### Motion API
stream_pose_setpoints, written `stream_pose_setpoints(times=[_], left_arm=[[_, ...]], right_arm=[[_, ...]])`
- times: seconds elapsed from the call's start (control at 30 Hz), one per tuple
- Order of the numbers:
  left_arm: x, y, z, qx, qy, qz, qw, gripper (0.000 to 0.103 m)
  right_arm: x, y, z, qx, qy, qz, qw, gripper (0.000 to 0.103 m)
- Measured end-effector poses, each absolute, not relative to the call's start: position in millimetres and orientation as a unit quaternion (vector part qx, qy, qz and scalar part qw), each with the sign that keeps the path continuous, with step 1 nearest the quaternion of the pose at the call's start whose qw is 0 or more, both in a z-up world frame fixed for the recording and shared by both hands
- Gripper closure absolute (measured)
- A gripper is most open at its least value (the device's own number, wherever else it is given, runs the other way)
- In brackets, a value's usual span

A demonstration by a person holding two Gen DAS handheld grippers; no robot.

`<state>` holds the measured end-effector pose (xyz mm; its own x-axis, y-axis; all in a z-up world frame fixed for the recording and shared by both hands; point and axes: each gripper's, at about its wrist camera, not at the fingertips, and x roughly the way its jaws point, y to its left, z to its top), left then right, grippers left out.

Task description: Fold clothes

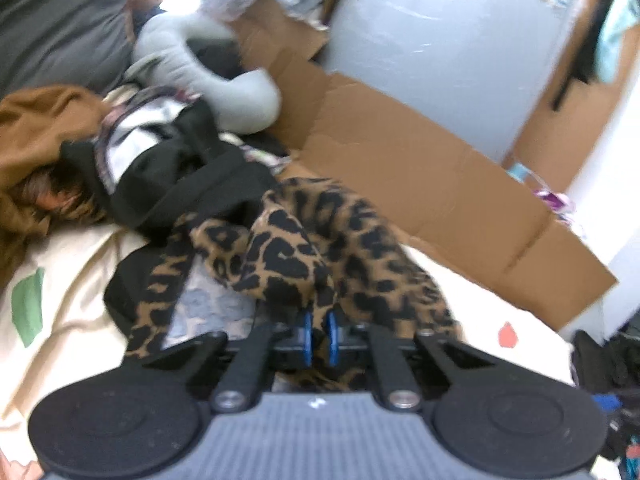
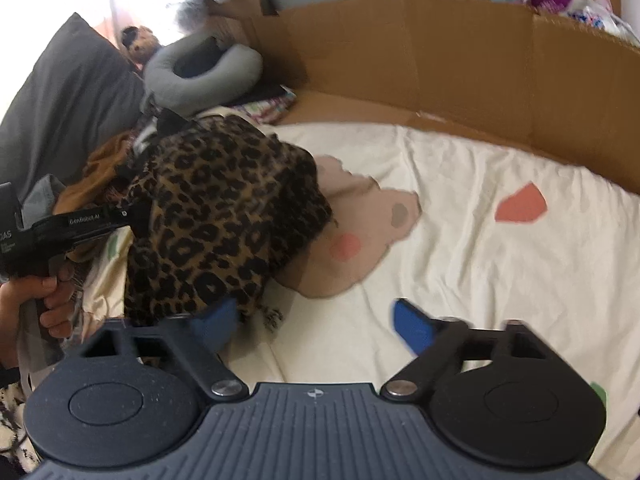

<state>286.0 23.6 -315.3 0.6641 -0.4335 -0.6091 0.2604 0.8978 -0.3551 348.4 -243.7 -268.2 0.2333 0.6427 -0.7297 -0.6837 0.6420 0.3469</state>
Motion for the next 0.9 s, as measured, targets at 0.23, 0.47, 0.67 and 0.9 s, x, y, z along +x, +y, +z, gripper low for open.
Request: stream_pose_setpoints(times=[0.23,0.47,0.67,0.9], left_arm=[[251.3,-2.5,-285.8,-0.108,0.343,-0.252,0.898,0.097],[236.3,-27.0,-272.6,-0.115,0.334,-0.300,0.886,0.098],[221.1,-51.9,-276.5,-0.110,0.345,-0.344,0.866,0.098],[200.6,-76.3,-284.0,-0.090,0.358,-0.391,0.843,0.099]], right_arm=[[347.3,-241.6,-254.5,0.020,0.443,0.453,0.773,0.023],[346.6,-241.5,-249.6,0.040,0.445,0.464,0.765,0.023],[353.1,-244.6,-247.9,0.088,0.463,0.470,0.746,0.023],[358.4,-243.7,-259.1,0.150,0.501,0.474,0.709,0.036]])
